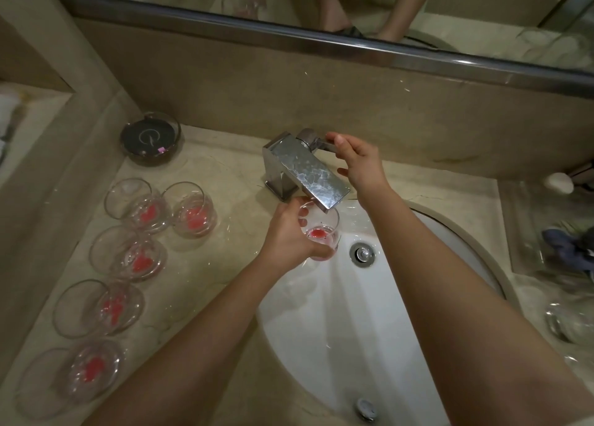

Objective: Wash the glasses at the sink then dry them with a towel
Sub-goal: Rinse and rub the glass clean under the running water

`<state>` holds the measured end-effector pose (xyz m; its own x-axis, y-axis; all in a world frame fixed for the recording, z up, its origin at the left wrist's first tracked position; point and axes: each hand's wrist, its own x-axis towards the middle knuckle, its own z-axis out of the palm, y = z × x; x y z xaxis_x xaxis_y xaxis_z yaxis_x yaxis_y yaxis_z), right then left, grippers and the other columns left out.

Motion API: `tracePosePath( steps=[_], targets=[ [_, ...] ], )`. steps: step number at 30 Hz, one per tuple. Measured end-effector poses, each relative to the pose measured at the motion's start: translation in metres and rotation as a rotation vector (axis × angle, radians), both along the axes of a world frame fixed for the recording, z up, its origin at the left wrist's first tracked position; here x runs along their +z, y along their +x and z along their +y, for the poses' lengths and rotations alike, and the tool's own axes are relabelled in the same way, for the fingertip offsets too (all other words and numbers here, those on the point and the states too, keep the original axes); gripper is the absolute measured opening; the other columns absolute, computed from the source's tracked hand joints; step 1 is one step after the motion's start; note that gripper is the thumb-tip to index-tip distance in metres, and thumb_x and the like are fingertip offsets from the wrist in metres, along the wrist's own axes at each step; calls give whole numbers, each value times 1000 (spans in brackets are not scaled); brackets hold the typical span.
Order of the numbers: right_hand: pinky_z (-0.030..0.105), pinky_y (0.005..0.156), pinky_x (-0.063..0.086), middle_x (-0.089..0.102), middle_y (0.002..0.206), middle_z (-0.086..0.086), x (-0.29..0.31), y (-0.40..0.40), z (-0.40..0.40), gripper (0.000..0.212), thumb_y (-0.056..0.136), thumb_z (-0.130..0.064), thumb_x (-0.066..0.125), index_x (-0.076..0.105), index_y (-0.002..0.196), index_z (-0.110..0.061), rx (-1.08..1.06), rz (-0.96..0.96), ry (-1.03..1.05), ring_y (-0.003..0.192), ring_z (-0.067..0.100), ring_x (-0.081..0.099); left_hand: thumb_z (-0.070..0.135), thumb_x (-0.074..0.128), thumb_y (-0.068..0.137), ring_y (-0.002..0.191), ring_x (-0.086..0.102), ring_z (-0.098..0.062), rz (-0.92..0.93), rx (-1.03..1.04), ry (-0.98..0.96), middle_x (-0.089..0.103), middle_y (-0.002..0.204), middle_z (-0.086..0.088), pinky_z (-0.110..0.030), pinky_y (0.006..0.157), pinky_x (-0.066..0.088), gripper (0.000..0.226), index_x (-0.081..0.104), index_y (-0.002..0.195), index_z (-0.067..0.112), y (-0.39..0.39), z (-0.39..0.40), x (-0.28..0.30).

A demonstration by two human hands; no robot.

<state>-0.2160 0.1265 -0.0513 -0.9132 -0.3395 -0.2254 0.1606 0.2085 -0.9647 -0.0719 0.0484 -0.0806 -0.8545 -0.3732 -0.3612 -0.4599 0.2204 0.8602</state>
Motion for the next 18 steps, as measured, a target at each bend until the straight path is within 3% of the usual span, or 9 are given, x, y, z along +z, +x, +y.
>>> tracePosePath(
  steps=[5,8,11,15,18],
  targets=[
    [26,73,47,60,110,-3,1,0,-1,32,100,-25,49,62,125,-10,-7,-20,-3,103,10,52,8,93,53,104,57,-16,4,16,24,48,125,-3,-25,77,49,84,52,126,18,-3,0,1],
    [22,69,46,62,111,-3,-5,6,7,33,100,-34,49,62,123,-14,-6,-63,-1,100,12,55,10,94,50,106,57,-15,7,13,72,49,128,-3,-27,79,51,90,51,128,18,-2,-1,-2],
    [26,70,46,64,99,-2,-23,26,25,28,101,-37,45,63,108,-17,-86,-148,-12,91,16,57,24,87,39,106,58,-12,7,31,142,51,125,0,-27,79,54,93,52,125,22,2,-1,-1],
    [30,71,49,65,97,5,-53,64,50,38,101,-46,39,63,96,-17,-127,-463,50,87,23,61,21,84,35,108,61,-15,21,42,183,55,122,-3,-24,80,53,89,53,119,28,4,-1,-2],
    [38,78,54,65,102,14,-64,86,57,55,98,-57,34,62,106,-11,-85,-817,-33,87,30,65,17,84,39,108,60,-10,38,29,214,58,120,-1,-19,80,52,89,53,122,24,4,-1,1]
  ],
)
